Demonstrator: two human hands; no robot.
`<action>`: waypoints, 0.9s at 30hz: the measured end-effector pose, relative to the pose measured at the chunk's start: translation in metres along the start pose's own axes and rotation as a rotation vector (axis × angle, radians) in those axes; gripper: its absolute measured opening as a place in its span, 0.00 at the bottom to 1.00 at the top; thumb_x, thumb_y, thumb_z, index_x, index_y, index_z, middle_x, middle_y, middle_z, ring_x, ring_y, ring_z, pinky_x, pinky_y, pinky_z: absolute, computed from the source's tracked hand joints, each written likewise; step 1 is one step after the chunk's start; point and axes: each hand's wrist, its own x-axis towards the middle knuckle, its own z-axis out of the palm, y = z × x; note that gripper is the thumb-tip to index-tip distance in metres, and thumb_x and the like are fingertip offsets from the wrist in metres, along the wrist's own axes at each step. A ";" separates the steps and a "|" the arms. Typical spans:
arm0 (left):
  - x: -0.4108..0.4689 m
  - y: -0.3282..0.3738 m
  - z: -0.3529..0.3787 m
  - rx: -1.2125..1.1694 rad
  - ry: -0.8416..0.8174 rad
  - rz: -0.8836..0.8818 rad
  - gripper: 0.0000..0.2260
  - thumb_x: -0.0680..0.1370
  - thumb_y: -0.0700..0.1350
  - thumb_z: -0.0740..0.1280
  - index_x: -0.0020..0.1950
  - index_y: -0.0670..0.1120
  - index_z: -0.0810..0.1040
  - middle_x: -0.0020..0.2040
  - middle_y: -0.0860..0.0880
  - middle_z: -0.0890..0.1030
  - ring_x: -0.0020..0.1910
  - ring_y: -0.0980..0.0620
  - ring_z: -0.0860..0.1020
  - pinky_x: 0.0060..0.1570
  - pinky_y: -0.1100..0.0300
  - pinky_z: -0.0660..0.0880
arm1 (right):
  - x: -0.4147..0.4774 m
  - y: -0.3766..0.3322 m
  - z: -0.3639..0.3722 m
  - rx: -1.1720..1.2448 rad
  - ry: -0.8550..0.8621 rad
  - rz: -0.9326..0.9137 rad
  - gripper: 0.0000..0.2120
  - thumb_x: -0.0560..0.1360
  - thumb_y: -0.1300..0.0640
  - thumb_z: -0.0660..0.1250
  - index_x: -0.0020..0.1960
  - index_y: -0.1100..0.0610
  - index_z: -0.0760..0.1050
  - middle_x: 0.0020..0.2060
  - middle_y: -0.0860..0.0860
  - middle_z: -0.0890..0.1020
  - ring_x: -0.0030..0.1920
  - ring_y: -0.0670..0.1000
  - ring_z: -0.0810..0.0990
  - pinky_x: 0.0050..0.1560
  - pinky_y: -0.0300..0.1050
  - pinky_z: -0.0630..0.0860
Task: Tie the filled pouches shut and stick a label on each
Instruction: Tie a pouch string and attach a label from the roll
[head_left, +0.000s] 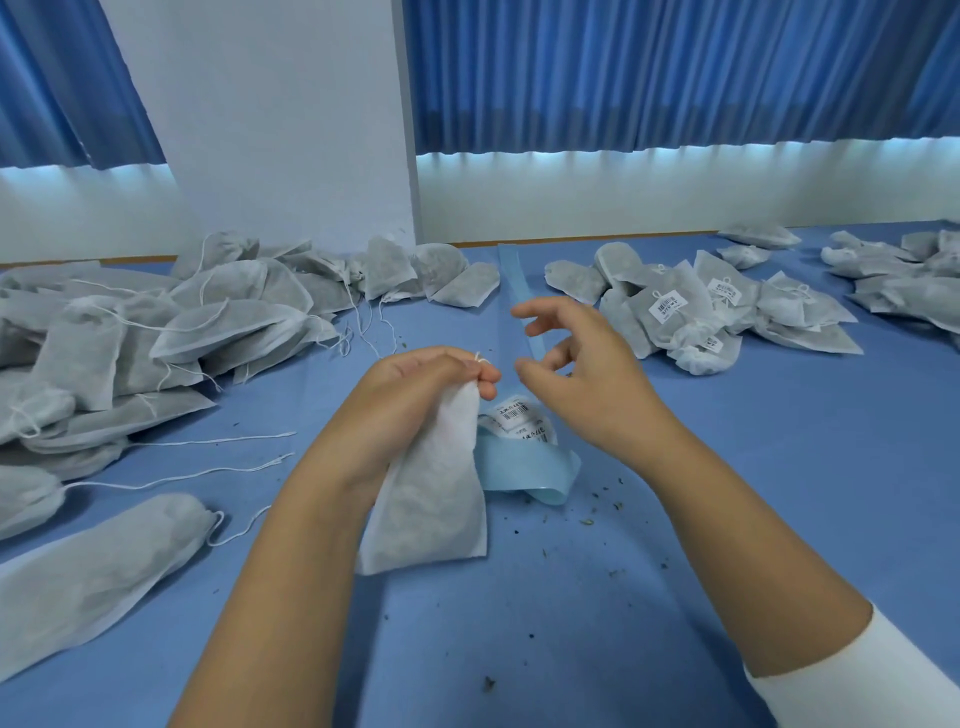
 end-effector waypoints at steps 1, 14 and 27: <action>0.000 0.000 0.000 -0.007 0.012 -0.006 0.15 0.79 0.44 0.65 0.35 0.54 0.85 0.38 0.56 0.84 0.38 0.63 0.79 0.43 0.64 0.70 | 0.000 -0.002 -0.001 0.054 0.031 -0.007 0.15 0.74 0.62 0.68 0.56 0.47 0.74 0.50 0.45 0.76 0.34 0.43 0.74 0.41 0.32 0.71; 0.002 -0.002 0.000 -0.104 -0.010 0.046 0.10 0.79 0.39 0.64 0.39 0.46 0.80 0.37 0.50 0.83 0.41 0.60 0.81 0.42 0.73 0.74 | -0.007 -0.013 0.004 0.518 -0.176 0.056 0.09 0.74 0.68 0.70 0.47 0.56 0.73 0.39 0.50 0.83 0.38 0.47 0.81 0.35 0.39 0.76; 0.009 -0.011 0.006 0.080 0.134 0.045 0.07 0.75 0.43 0.71 0.37 0.47 0.84 0.37 0.54 0.82 0.37 0.63 0.76 0.37 0.76 0.69 | -0.002 -0.008 0.008 0.695 -0.179 0.181 0.09 0.76 0.70 0.61 0.44 0.57 0.71 0.33 0.47 0.78 0.37 0.46 0.79 0.37 0.37 0.75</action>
